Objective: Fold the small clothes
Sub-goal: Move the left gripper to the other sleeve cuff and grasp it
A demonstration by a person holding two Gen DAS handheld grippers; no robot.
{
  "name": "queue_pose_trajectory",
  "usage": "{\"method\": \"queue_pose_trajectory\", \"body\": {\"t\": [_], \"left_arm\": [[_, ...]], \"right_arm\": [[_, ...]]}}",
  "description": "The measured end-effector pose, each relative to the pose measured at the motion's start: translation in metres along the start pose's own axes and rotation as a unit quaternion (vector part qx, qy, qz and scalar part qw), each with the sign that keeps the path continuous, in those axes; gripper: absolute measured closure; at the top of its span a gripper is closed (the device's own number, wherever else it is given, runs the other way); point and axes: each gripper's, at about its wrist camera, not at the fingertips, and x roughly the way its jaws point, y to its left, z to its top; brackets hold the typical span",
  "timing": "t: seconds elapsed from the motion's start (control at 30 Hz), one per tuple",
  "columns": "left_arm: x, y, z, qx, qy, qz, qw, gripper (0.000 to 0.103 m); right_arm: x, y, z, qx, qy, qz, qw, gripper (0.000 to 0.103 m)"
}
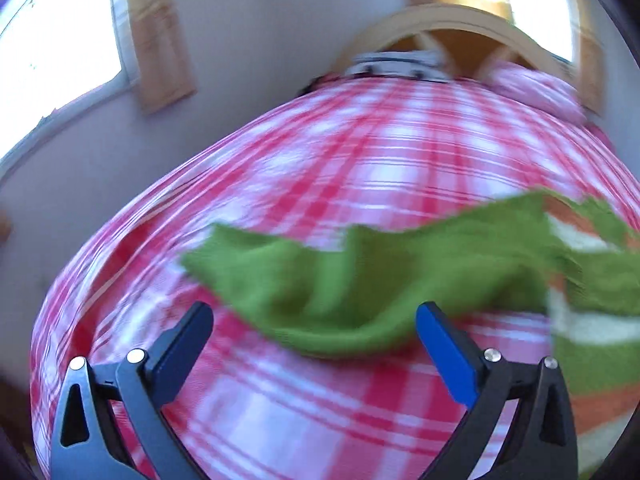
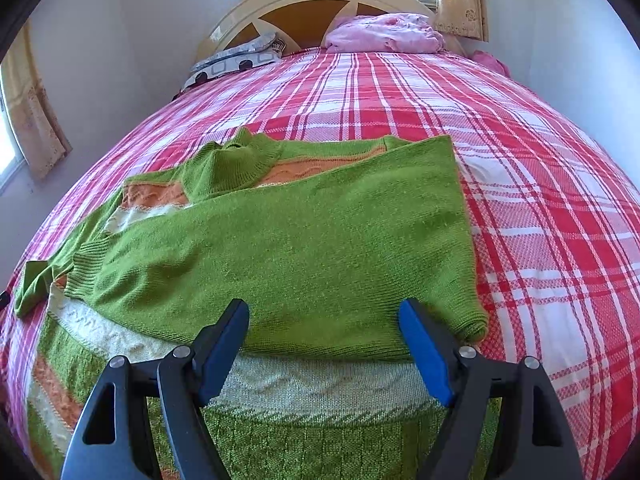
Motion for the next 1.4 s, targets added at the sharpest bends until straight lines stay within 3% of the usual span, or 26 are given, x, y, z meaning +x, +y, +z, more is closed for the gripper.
{"method": "queue_pose_trajectory", "body": {"t": [0.17,0.3,0.4,0.63,0.83,0.97,1.1,1.23,1.4], "left_arm": [[0.036,0.072,0.010,-0.117,0.033,-0.012,0.9925,0.010],[0.059,0.100,0.008,-0.188,0.059,-0.045,0.9793,0.015],[0.073,0.113,0.007,-0.232,0.071,-0.074,0.9673,0.033],[0.089,0.118,0.009,-0.256,0.087,-0.104,0.9572,0.044],[0.102,0.121,0.016,-0.258,0.075,-0.089,0.9591,0.046],[0.106,0.118,0.018,-0.244,0.067,-0.067,0.9651,0.077],[0.106,0.118,0.016,-0.230,0.063,-0.059,0.9694,0.094],[0.097,0.119,0.019,-0.220,0.053,-0.074,0.9712,0.097],[0.065,0.120,0.030,-0.208,0.007,-0.084,0.9745,0.097]], "right_arm": [[0.000,0.001,0.000,-0.003,0.001,-0.002,1.000,0.024],[-0.001,0.001,0.000,-0.001,-0.001,0.001,1.000,0.024],[0.000,0.001,0.000,-0.001,-0.001,0.001,1.000,0.023],[-0.001,0.001,0.000,0.000,-0.002,0.003,1.000,0.023],[-0.001,0.002,0.000,0.000,-0.003,0.003,1.000,0.023],[-0.001,0.004,0.001,0.001,-0.004,0.003,1.000,0.023],[-0.001,0.004,0.000,0.000,-0.003,0.003,1.000,0.023],[-0.001,0.004,0.000,-0.001,-0.003,0.002,1.000,0.023],[-0.001,0.005,0.000,-0.001,-0.003,0.000,1.000,0.023]]}}
